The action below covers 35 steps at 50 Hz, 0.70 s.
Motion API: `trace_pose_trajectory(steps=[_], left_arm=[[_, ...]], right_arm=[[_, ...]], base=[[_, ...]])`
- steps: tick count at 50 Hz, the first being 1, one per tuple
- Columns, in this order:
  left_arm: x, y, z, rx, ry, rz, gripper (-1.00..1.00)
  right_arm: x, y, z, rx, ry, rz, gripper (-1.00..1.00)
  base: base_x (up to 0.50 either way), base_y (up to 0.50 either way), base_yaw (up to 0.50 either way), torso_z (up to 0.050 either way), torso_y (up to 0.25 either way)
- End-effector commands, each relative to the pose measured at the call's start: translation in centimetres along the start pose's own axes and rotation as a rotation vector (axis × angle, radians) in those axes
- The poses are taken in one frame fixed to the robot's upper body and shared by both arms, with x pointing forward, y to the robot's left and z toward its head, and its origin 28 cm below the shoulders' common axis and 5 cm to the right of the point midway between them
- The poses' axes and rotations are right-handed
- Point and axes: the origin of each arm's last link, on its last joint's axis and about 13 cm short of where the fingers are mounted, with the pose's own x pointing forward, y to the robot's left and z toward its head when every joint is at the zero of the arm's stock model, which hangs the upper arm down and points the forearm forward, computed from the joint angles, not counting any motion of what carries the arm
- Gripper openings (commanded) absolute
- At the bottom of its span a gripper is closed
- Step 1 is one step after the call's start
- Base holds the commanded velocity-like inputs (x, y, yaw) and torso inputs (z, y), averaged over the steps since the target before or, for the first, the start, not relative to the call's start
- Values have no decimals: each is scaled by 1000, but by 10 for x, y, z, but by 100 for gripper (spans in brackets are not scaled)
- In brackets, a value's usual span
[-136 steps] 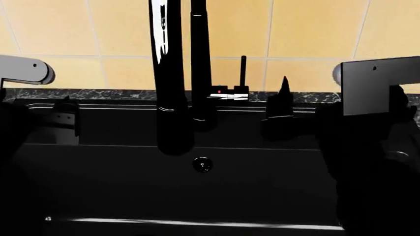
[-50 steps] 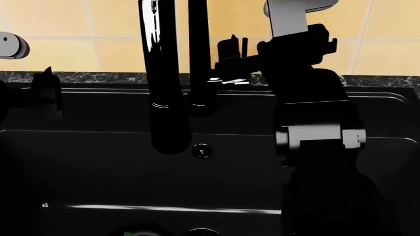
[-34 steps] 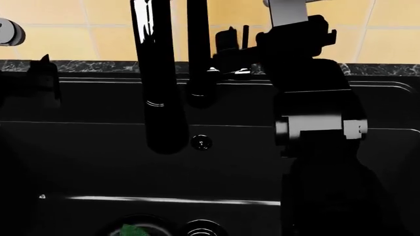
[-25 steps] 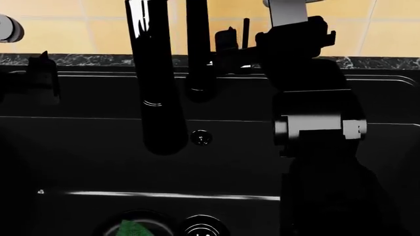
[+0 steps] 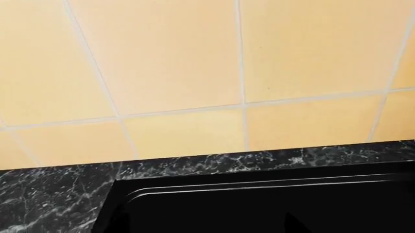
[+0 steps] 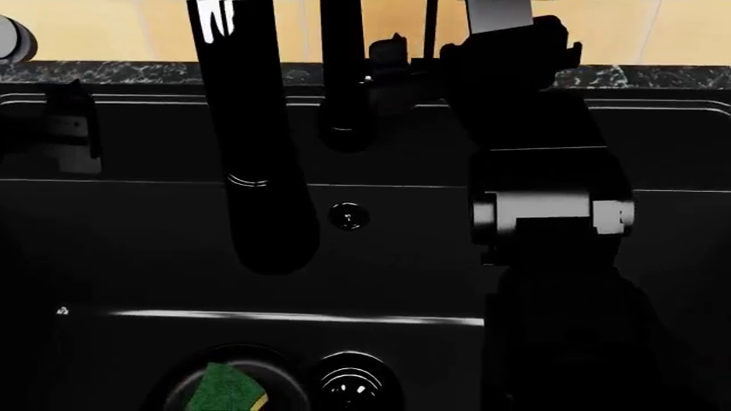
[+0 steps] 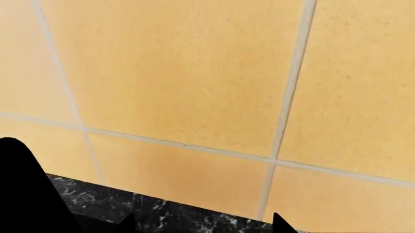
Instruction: Pick the pan and sponge and place them into the sink. Then turn on the water.
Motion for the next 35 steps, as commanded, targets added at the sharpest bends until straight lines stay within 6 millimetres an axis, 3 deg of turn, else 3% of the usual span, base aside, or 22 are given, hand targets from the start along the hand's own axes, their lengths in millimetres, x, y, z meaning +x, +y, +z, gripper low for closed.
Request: trace_pose_trajectory(steps=[1, 15, 35], left_arm=[[2, 0, 1, -36, -19, -51, 100], [3, -2, 1, -38, -7, -55, 100], [3, 0, -3, -32, 6, -53, 100]], right_arm=[[1, 2, 1, -1, -14, 7, 100], [-1, -7, 7, 7, -41, -56, 100], [-4, -16, 0, 39, -5, -113, 100]], base=[[0, 0, 0, 8, -33], [0, 0, 0, 4, -11], [0, 0, 0, 0, 0]])
